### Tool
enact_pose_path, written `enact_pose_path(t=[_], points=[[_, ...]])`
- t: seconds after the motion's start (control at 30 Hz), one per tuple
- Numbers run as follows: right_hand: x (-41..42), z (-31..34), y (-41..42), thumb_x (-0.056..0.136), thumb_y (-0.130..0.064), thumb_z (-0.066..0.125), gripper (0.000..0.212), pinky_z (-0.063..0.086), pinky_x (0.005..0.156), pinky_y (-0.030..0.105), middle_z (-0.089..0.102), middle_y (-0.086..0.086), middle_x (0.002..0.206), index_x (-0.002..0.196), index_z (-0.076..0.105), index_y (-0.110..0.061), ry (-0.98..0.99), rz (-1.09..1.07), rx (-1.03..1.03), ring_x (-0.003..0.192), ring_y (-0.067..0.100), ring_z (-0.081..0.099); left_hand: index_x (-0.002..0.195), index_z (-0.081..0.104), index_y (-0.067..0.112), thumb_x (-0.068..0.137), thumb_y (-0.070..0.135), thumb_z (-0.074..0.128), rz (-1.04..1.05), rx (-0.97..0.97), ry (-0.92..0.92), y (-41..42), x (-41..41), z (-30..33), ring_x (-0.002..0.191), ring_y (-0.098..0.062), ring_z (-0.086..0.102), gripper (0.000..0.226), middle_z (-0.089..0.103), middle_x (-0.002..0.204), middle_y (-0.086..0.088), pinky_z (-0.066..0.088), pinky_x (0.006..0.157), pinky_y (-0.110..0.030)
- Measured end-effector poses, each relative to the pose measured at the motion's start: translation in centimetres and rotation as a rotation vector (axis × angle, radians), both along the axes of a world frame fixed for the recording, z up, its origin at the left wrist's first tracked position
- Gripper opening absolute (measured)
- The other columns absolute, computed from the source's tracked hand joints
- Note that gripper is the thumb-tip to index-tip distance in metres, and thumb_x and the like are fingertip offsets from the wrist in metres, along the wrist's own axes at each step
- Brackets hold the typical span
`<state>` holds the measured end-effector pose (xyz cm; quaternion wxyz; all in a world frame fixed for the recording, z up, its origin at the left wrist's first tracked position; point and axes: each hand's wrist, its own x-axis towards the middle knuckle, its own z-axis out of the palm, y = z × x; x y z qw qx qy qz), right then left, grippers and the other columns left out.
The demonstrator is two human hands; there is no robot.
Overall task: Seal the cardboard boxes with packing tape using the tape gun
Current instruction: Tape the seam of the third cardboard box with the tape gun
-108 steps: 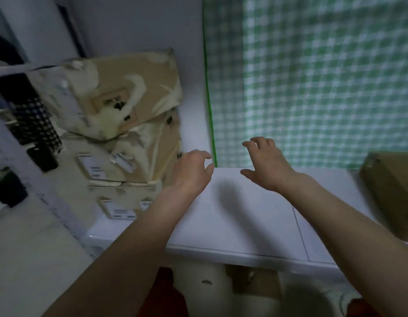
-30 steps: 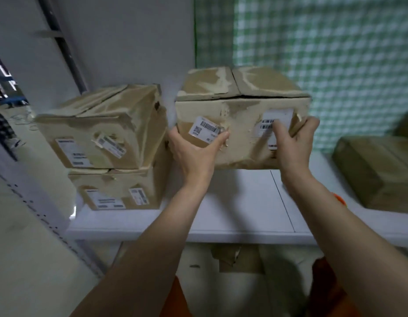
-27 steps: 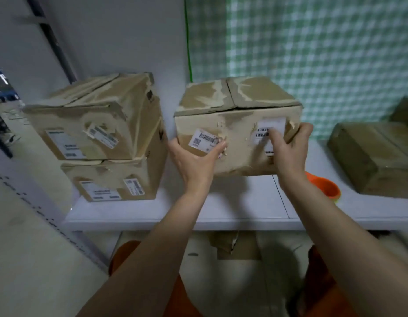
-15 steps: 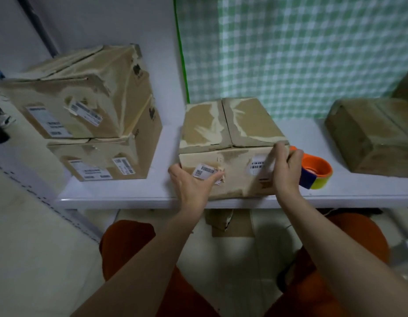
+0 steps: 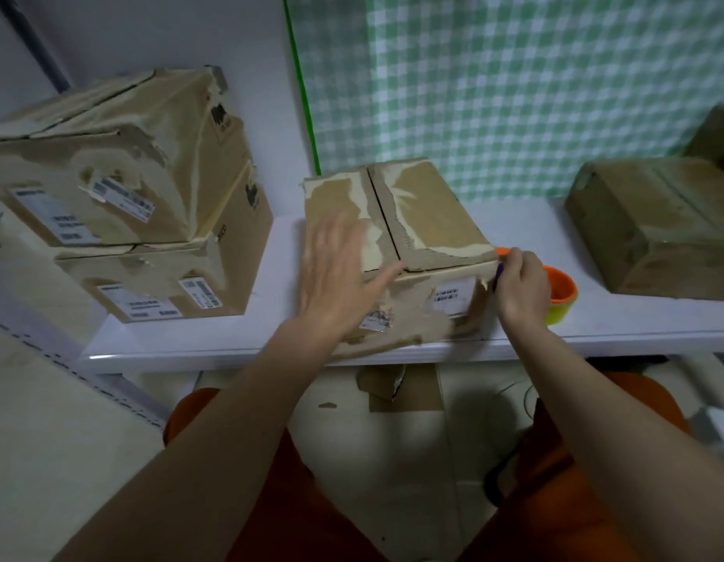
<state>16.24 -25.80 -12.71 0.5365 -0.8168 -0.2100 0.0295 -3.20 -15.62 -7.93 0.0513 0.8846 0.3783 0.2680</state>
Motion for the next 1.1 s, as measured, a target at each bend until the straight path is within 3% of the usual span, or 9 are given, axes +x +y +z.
enact_pose_path(t=[0.07,0.13,0.33,0.4,0.53,0.7,0.87,1.0,1.1], points=[[1.7,-0.9,-0.2,0.095,-0.028,0.046,0.036,0.036,0.092,0.042,0.059,0.026,0.116,0.108,0.058,0.003,-0.089,-0.042,-0.332,0.11,0.039,0.05,0.147,0.025,0.035,0.075,0.082,0.038,-0.171,-0.002,0.305,0.3,1.5,1.3,0.147,-0.02,0.006,0.087,0.013,0.16,0.002,0.001,0.117,-0.057],[3.2,-2.1,-0.5,0.087,-0.035,0.057,0.046,0.037,0.101,0.044,0.058,0.024,0.119,0.115,0.055,0.002,-0.096,-0.009,-0.635,0.113,0.04,0.051,0.15,0.012,0.042,0.069,0.089,0.032,-0.209,-0.072,0.517,0.9,2.7,1.6,0.148,-0.021,-0.002,0.095,0.002,0.161,0.006,-0.003,0.114,-0.062],[4.9,-2.3,-1.7,0.089,-0.025,0.053,0.022,0.02,0.108,0.043,0.052,0.003,0.066,0.07,0.051,-0.014,-0.187,0.14,-0.854,0.083,0.03,0.055,0.149,-0.007,0.043,0.076,0.085,0.028,-0.192,-0.131,0.646,2.1,4.2,0.3,0.147,-0.024,-0.012,0.091,-0.011,0.16,0.005,-0.004,0.115,-0.06],[5.3,-1.8,-1.8,0.089,-0.017,0.055,0.022,0.032,0.099,0.038,0.054,0.006,0.069,0.07,0.049,-0.008,-0.186,0.15,-0.793,0.09,0.034,0.058,0.149,-0.007,0.043,0.077,0.084,0.026,-0.179,-0.113,0.642,2.0,4.4,0.0,0.147,-0.024,-0.012,0.09,-0.011,0.16,0.005,-0.003,0.115,-0.059],[5.9,-0.4,-0.9,0.091,-0.019,0.055,0.019,0.037,0.071,0.033,0.063,0.019,0.105,0.103,0.056,-0.004,-0.044,0.054,-0.546,0.098,0.037,0.058,0.149,-0.007,0.043,0.078,0.084,0.024,-0.152,-0.13,0.639,1.6,5.2,0.0,0.147,-0.025,-0.012,0.088,-0.01,0.161,0.005,-0.002,0.116,-0.059],[5.6,4.0,-0.1,0.094,-0.023,0.053,0.022,0.04,0.081,0.041,0.063,0.018,0.104,0.101,0.054,-0.002,-0.148,-0.091,-0.194,0.099,0.038,0.055,0.152,-0.003,0.038,0.081,0.082,0.024,-0.056,-0.151,0.602,0.5,7.5,0.0,0.147,-0.031,-0.01,0.088,-0.009,0.161,0.0,-0.004,0.112,-0.065],[2.8,8.6,1.3,0.093,-0.02,0.055,0.02,0.038,0.092,0.042,0.065,0.016,0.1,0.103,0.058,-0.003,-0.425,0.092,-0.064,0.098,0.036,0.056,0.148,0.023,0.025,0.082,0.07,0.048,0.047,-0.327,0.502,-2.2,12.1,1.1,0.144,-0.036,0.003,0.084,0.009,0.158,-0.009,-0.001,0.107,-0.071],[1.1,8.9,2.6,0.093,-0.02,0.055,0.015,0.029,0.105,0.051,0.066,0.008,0.1,0.105,0.057,-0.01,-0.453,0.239,-0.138,0.101,0.031,0.056,0.141,0.038,0.021,0.073,0.057,0.072,-0.356,-0.491,0.422,0.6,9.8,5.0,0.136,-0.025,0.034,0.084,0.04,0.145,-0.004,0.028,0.113,-0.042],[0.7,8.2,3.2,0.093,-0.021,0.057,0.017,0.035,0.101,0.051,0.065,0.009,0.102,0.106,0.056,-0.01,-0.441,0.292,-0.164,0.102,0.033,0.054,0.153,0.007,0.026,0.066,0.043,0.083,-0.482,-0.559,0.739,3.6,5.1,7.7,0.145,-0.015,0.014,0.117,0.012,0.159,0.006,0.015,0.115,-0.028]])
